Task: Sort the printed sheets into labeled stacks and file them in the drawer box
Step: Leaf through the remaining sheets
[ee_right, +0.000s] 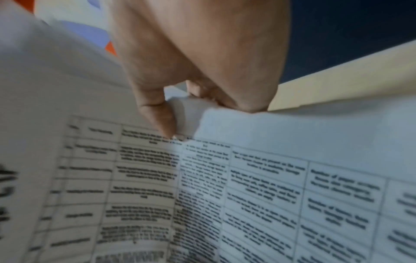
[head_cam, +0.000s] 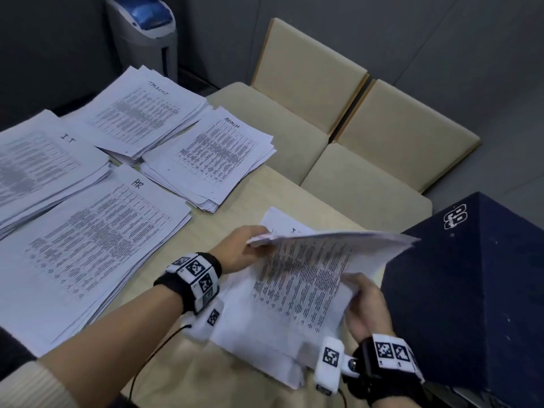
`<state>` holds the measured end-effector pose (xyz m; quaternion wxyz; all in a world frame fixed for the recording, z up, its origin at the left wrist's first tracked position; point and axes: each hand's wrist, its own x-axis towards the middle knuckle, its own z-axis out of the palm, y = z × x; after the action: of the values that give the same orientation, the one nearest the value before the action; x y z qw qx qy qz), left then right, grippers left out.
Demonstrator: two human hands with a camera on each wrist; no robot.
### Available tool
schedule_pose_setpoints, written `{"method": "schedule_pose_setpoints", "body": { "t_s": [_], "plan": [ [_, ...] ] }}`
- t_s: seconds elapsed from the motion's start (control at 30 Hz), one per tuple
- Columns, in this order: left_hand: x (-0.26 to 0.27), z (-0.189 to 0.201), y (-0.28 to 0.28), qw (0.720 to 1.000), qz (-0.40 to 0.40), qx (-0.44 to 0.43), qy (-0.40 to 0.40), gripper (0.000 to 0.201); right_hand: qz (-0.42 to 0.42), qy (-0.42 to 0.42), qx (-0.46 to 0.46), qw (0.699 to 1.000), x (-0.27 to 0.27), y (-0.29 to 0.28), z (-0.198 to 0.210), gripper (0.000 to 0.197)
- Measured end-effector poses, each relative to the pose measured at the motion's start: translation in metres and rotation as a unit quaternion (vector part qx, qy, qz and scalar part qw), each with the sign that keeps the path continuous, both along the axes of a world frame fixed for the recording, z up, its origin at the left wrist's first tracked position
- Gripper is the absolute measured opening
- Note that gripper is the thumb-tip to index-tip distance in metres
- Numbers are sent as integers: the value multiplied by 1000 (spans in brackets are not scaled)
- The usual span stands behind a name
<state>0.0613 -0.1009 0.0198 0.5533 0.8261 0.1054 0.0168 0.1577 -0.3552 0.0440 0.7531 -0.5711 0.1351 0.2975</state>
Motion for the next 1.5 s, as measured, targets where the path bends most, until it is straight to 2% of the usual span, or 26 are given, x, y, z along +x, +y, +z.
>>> {"method": "schedule_pose_setpoints", "body": {
  "t_s": [0.03, 0.1, 0.17, 0.23, 0.27, 0.37, 0.43, 0.53, 0.6, 0.63, 0.67, 0.73, 0.77, 0.83, 0.9, 0.93, 0.97, 1.07, 1.1, 1.13, 1.23, 1.33, 1.5],
  "plan": [
    [1, 13, 2, 999, 17, -27, -11, 24, 7, -25, -20, 999, -5, 7, 17, 67],
    [2, 41, 2, 993, 44, -104, -38, 31, 19, -106, -24, 994, -6, 28, 42, 44],
    [-1, 70, 2, 970, 93, -205, -90, 26, 39, -187, -21, 981, -17, 45, 66, 27],
    [-3, 95, 4, 941, 137, -269, -153, 12, 1, -244, -27, 969, -26, 57, 79, 21],
    [-4, 104, 6, 934, 151, -274, -176, 14, -22, -268, -33, 963, -31, 62, 85, 19],
    [-8, 116, 13, 922, 171, -260, -229, 40, -65, -297, -40, 952, -40, 74, 89, 18],
    [-10, 106, 20, 926, 189, -250, -211, 58, -61, -279, -49, 957, -42, 77, 78, 26],
    [-12, 63, 28, 951, 197, -220, -94, 73, 26, -265, -108, 958, -40, 76, 47, 29],
    [-16, 32, 29, 976, 165, -141, -8, 70, 104, -269, -175, 941, -37, 75, 29, 28],
    [-19, 24, 26, 982, 154, -107, 13, 62, 121, -270, -203, 933, -35, 75, 22, 22],
    [-22, 17, 24, 984, 150, -93, 15, 52, 127, -268, -219, 929, -34, 75, 18, 25],
    [-31, 19, 21, 977, 176, -122, -8, 38, 131, -282, -248, 917, -31, 76, 17, 52],
    [-36, 23, 20, 971, 196, -137, -15, 37, 129, -297, -250, 913, -31, 77, 20, 61],
    [-46, 24, 24, 962, 234, -142, -22, 54, 106, -318, -208, 919, -29, 81, 30, 65],
    [-59, 25, 27, 958, 258, -125, -12, 76, 60, -295, -157, 941, -28, 92, 37, 51],
    [-65, 26, 30, 956, 263, -128, -7, 80, 54, -272, -132, 952, -29, 100, 39, 42],
    [-71, 26, 33, 956, 262, -135, -12, 77, 61, -254, -108, 959, -31, 108, 39, 35],
    [-83, 29, 49, 959, 267, -91, -22, 38, 114, -219, -79, 966, -37, 131, 30, 31],
    [-88, 31, 56, 957, 277, -88, -17, 31, 120, -210, -74, 968, -39, 139, 27, 30],
    [-93, 35, 64, 953, 287, -98, -12, 30, 126, -206, -65, 968, -41, 146, 21, 31],
    [-112, 40, 98, 937, 323, -133, -11, 45, 163, -192, -69, 965, -52, 167, 3, 27],
    [-128, 44, 152, 921, 359, -147, -14, 43, 211, -140, -100, 962, -66, 186, -30, 30],
    [-129, 44, 276, 911, 395, -121, 7, 26, 353, -72, -247, 900, -95, 201, -93, 24]
  ]
}}
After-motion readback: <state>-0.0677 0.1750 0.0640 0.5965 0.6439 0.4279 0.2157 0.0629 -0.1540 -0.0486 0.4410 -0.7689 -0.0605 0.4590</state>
